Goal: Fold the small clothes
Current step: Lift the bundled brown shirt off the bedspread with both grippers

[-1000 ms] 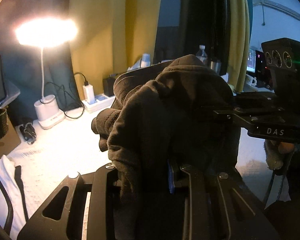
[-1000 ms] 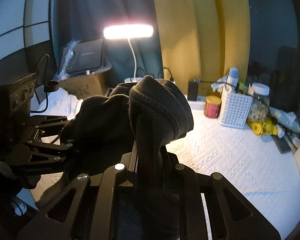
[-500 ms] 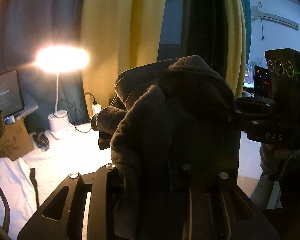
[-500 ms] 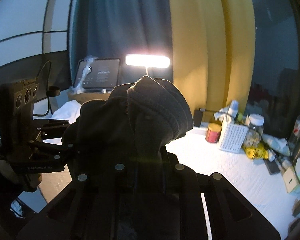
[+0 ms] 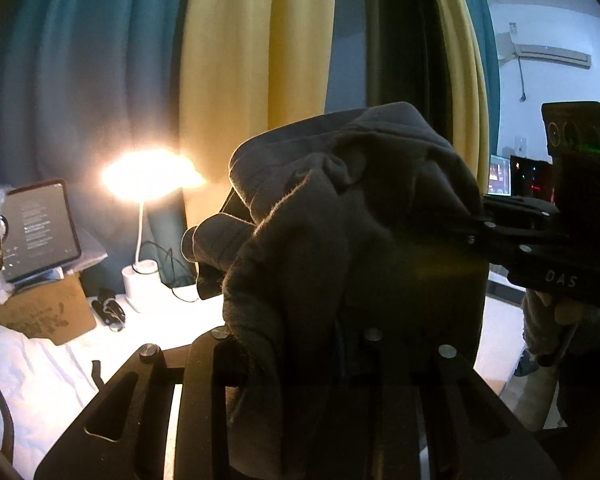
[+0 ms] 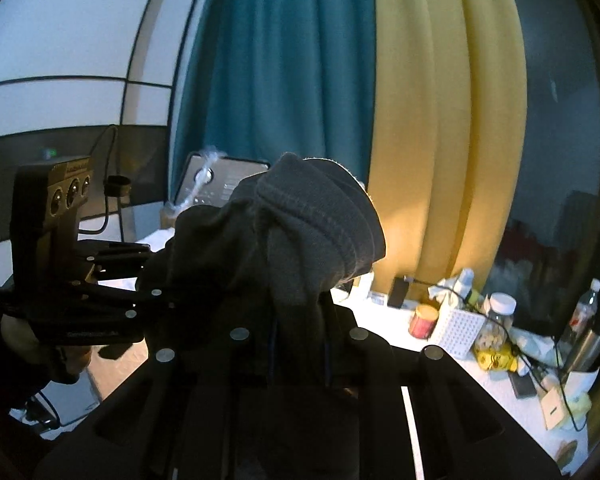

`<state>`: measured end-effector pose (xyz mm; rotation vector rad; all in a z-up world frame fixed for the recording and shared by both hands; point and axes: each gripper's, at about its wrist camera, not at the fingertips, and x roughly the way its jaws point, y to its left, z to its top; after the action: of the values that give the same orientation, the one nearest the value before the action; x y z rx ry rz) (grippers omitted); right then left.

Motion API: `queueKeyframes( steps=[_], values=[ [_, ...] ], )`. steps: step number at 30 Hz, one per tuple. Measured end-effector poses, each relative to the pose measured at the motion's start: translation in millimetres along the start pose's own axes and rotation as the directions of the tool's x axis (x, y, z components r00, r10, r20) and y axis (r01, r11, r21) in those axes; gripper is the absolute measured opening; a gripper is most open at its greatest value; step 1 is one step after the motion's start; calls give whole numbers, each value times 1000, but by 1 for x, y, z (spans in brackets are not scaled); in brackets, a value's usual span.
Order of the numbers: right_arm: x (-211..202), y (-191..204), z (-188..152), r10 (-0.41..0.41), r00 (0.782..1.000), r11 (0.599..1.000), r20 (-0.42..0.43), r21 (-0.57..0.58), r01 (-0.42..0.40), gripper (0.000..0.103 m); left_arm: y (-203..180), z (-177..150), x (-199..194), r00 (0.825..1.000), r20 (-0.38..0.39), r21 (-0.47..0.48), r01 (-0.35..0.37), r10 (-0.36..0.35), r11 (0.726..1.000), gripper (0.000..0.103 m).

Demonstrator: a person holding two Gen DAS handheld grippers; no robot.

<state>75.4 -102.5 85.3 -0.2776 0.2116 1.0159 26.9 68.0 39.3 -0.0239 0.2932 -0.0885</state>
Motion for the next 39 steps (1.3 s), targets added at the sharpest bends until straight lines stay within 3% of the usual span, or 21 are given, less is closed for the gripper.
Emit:
queueKeyframes(
  steps=[8, 18, 32, 39],
  values=[
    [-7, 23, 21, 30, 998, 999, 51, -45, -27, 18, 6, 6, -33, 997, 63, 0, -35, 35, 999, 26],
    [-7, 63, 52, 114, 987, 989, 112, -112, -102, 18, 24, 10, -85, 982, 131, 14, -139, 136, 990, 26],
    [3, 125, 70, 243, 961, 963, 131, -150, -223, 18, 62, -3, -138, 965, 126, 1, -232, 230, 973, 26],
    [9, 144, 63, 285, 951, 953, 117, -136, -269, 17, 72, -16, -148, 967, 103, -29, -233, 235, 972, 26]
  ],
)
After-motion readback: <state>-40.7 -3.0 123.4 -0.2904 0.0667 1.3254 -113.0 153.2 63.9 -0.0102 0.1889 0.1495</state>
